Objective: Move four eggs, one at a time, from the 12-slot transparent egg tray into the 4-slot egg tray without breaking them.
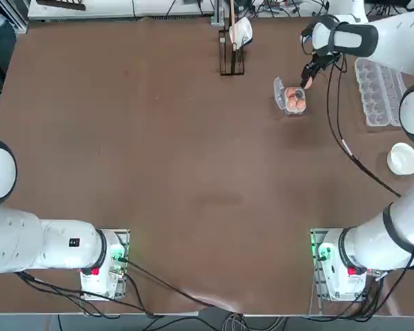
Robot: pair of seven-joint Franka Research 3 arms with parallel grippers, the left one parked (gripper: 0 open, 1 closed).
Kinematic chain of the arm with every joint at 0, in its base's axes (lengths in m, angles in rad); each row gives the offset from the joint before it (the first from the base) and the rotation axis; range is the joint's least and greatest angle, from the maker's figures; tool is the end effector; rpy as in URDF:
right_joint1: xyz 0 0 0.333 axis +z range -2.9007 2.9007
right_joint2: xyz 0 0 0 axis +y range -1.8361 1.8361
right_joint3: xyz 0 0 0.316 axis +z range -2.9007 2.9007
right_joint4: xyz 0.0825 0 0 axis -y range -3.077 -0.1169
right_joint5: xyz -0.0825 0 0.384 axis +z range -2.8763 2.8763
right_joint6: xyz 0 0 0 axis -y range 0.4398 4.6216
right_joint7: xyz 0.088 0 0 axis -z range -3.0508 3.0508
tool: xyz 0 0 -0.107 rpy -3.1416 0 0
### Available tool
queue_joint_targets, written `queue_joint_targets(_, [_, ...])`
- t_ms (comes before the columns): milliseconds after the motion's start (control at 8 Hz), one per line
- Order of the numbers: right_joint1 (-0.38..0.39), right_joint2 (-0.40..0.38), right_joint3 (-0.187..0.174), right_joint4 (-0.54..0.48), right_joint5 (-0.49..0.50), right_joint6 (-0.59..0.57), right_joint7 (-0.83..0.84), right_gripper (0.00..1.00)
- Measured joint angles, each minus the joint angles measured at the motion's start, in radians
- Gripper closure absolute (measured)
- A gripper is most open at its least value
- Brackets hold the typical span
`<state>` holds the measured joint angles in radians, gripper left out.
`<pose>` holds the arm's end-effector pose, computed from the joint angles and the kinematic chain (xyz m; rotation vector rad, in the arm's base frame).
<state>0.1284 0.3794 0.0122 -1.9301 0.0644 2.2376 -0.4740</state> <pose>0.6070 0.0875 0.2854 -2.9502 -0.8679 0.0954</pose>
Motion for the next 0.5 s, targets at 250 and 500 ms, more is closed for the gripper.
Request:
queue_joint_targets(250, [0.003, 0.003, -0.002, -0.008, 0.000, 0.015, 0.004, 0.42])
queue_joint_targets(500, [0.004, 0.015, -0.003, -0.015, 0.000, 0.027, 0.004, 0.42])
